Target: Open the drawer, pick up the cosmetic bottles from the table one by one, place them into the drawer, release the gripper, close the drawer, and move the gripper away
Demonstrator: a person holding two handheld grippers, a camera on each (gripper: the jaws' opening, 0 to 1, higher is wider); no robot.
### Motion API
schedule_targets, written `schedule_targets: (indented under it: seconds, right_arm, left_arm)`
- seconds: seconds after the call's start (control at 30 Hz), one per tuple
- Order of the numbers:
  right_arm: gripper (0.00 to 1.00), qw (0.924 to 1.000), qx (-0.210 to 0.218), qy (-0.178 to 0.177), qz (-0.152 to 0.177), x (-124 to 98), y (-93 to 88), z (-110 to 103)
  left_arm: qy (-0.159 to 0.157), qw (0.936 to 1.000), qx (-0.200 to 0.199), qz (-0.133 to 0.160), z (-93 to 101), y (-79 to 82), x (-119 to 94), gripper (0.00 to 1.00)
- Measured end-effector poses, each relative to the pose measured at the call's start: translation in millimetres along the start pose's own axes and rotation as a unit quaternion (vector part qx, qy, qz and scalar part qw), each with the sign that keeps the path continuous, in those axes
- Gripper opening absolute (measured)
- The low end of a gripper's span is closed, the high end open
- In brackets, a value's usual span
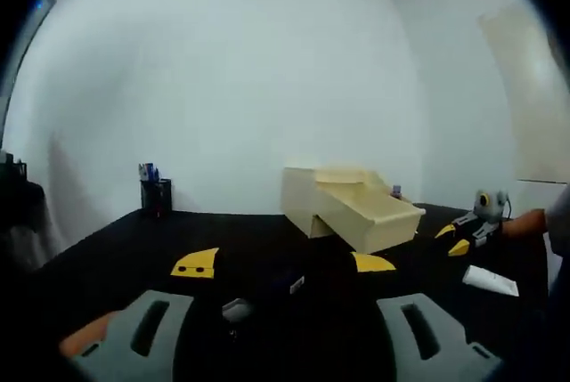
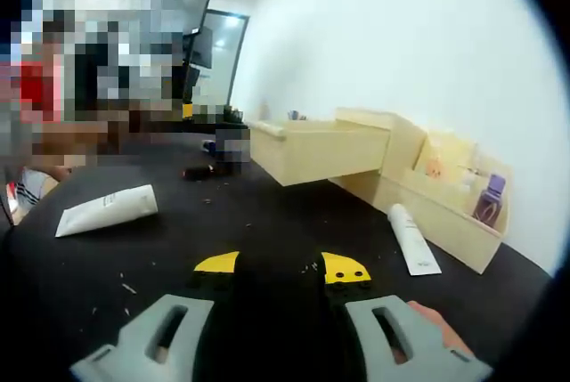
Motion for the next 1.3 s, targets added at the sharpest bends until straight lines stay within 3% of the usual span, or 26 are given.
schedule_targets:
  seconds: [0.13,0.6,0.77,1.0,1.3]
  right_arm:
    - [0.30,1.0000,-0.001,0.002,-0.002,1,-0.2,3]
    - [0.30,1.0000,-0.001,-0.003,-0.003,3,-0.1,9]
    - [0.30,1.0000,-0.001,-0.003,-0.003,3,-0.1,9]
    - [0.30,1.0000,-0.001,-0.002,-0.004,3,0.1,9]
    - [0.30,1.0000,0.000,-0.001,-0.005,3,0.4,7]
  left_arm:
    - [-0.027,0.9996,-0.001,-0.011,0.3,0.3,-3,0.59]
    - [-0.075,0.9956,0.005,-0.055,-4.1,-14.6,6,0.58]
    - [-0.069,0.9940,0.010,-0.085,-17.3,-25.6,7,0.55]
    - [-0.052,0.9941,0.002,-0.096,-40.4,-36.3,14,0.54]
    - [-0.057,0.9905,0.007,-0.125,-51.7,-46.4,21,0.46]
Point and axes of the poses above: the point that each gripper's makers call its tool centre point, and the gripper's own axes: x roughly forward along the fingers, z roughly to its right, y roughly out of its top, the point moved 8 cm from there along -x, roughly backward along the fingers, and after that the axes turned 1 degree about z, right-handed, at the moved point
